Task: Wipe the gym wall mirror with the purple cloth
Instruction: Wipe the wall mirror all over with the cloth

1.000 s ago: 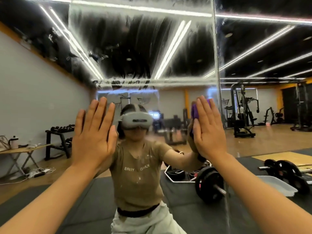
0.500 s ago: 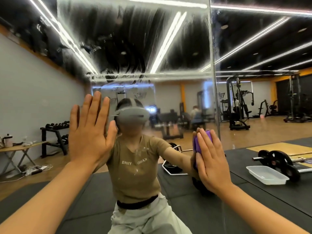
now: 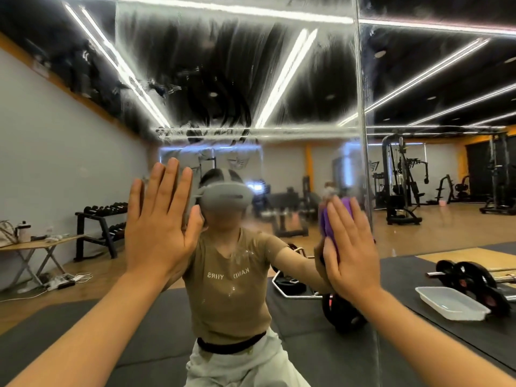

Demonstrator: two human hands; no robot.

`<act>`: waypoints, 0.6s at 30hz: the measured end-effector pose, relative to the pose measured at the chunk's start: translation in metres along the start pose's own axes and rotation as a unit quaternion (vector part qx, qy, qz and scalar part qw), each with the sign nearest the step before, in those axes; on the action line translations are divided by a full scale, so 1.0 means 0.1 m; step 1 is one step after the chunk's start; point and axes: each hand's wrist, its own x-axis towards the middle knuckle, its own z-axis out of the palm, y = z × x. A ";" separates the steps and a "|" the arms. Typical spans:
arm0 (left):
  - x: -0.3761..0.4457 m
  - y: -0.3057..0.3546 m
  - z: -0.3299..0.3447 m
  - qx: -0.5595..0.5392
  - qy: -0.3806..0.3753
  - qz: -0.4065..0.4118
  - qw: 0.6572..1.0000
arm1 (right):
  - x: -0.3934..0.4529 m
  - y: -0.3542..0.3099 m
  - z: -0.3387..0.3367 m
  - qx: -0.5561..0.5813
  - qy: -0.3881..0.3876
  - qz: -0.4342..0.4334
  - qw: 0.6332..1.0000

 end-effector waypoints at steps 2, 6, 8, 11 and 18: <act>0.00 0.01 -0.01 -0.002 0.003 0.001 1.000 | -0.47 0.02 -0.07 -0.006 -0.047 -0.031 0.998; 0.00 0.02 -0.01 -0.008 -0.005 -0.006 1.000 | -1.11 0.09 -0.21 -0.035 -0.122 -0.054 0.990; 0.00 0.01 -0.01 -0.004 -0.005 -0.005 1.000 | -1.13 0.09 -0.22 -0.027 -0.123 -0.048 0.991; 0.00 0.00 0.01 0.002 0.000 0.001 1.000 | -0.82 -0.01 -0.18 -0.015 -0.105 -0.029 0.994; -0.01 -0.02 0.02 -0.009 0.005 0.000 1.000 | 0.92 -0.17 0.01 0.005 -0.057 -0.077 0.995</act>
